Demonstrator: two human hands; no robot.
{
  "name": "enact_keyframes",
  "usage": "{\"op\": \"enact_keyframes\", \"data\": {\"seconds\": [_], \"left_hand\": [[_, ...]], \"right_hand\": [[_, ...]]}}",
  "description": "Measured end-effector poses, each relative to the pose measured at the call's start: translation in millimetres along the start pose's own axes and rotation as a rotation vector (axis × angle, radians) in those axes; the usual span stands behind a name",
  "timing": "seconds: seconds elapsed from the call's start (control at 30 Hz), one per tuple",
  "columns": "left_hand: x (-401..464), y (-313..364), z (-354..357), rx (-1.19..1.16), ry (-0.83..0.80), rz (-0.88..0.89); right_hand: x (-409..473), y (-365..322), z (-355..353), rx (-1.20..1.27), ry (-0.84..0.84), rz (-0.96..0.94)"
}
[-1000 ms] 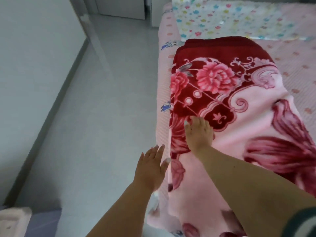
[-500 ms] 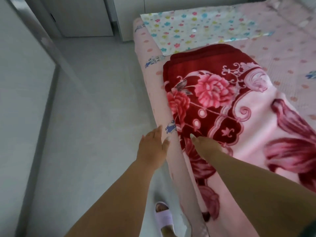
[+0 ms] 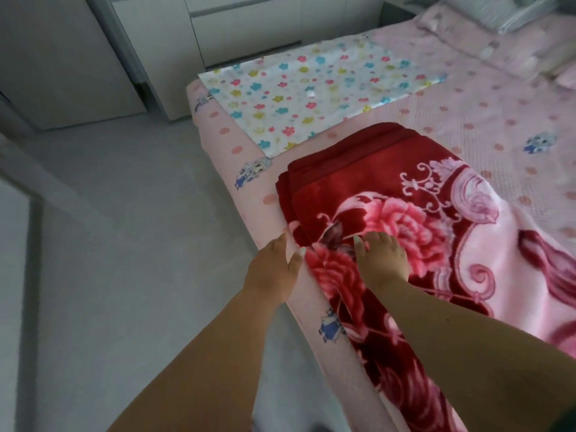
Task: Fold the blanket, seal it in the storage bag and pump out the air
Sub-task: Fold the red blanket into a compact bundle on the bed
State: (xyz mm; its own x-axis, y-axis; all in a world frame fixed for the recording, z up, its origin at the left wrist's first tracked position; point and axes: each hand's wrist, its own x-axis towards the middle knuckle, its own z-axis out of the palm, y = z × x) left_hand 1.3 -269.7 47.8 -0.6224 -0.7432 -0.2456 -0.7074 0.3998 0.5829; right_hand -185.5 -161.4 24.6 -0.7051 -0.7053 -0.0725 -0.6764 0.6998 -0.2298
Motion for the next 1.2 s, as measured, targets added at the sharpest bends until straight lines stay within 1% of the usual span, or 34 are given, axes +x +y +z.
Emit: {"op": "enact_keyframes", "data": {"seconds": [0.07,0.1,0.17,0.23,0.33,0.43,0.47,0.6,0.7,0.73,0.77,0.83,0.93,0.97,1.07,1.13,1.2], "left_hand": [[29.6,-11.1,-16.0,0.012,-0.035,0.014],[45.6,-17.6,-24.6,0.022,-0.060,0.016],[80.1,-31.1,-41.3,0.041,-0.099,0.028],[116.1,-41.1,-58.3,0.047,-0.135,0.059],[161.8,-50.0,-72.7,0.065,-0.204,0.068],[195.2,-42.6,-72.9,0.081,-0.274,0.075],[206.9,-38.1,-69.6,0.082,-0.283,0.073],[250.9,-14.4,-53.3,0.055,-0.321,0.099],[287.0,-4.8,-41.0,0.084,-0.367,0.088],[300.1,-3.1,-36.9,0.089,-0.386,0.068],[311.3,-1.4,-33.5,0.082,-0.405,0.045],[331.4,-1.4,-26.1,0.086,-0.420,0.010],[347.9,3.2,-15.4,0.219,-0.460,0.030],[350.4,6.4,-12.5,0.276,-0.478,0.043],[351.9,11.1,-0.6,0.367,-0.522,0.107],[353.7,11.1,6.0,0.320,-0.565,0.191],[358.6,13.0,-1.0,0.226,-0.628,0.274]], "right_hand": [[19.5,-11.1,7.8,-0.025,-0.079,0.056],[29.3,-17.3,14.2,-0.009,-0.145,0.078],[45.1,-30.9,29.4,0.031,-0.330,0.095],[54.3,-43.7,46.3,0.047,-0.401,0.110],[63.7,-62.6,47.2,0.087,-0.335,0.219],[71.9,-71.7,34.4,0.103,-0.276,0.313],[77.0,-70.5,30.3,0.102,-0.233,0.348],[104.0,-56.9,26.8,0.094,-0.013,0.458],[129.6,-49.4,31.2,0.102,0.263,0.488],[139.6,-46.8,32.6,0.127,0.308,0.487],[149.5,-44.6,34.1,0.138,0.312,0.485],[167.0,-41.1,38.6,0.102,0.262,0.477],[181.9,-37.9,44.6,0.021,0.275,0.494],[185.3,-37.8,47.4,0.013,0.256,0.495],[193.5,-41.4,59.1,0.126,0.113,0.516],[198.1,-48.5,67.4,0.183,0.048,0.564],[204.0,-54.1,69.0,0.228,0.046,0.611]]}}
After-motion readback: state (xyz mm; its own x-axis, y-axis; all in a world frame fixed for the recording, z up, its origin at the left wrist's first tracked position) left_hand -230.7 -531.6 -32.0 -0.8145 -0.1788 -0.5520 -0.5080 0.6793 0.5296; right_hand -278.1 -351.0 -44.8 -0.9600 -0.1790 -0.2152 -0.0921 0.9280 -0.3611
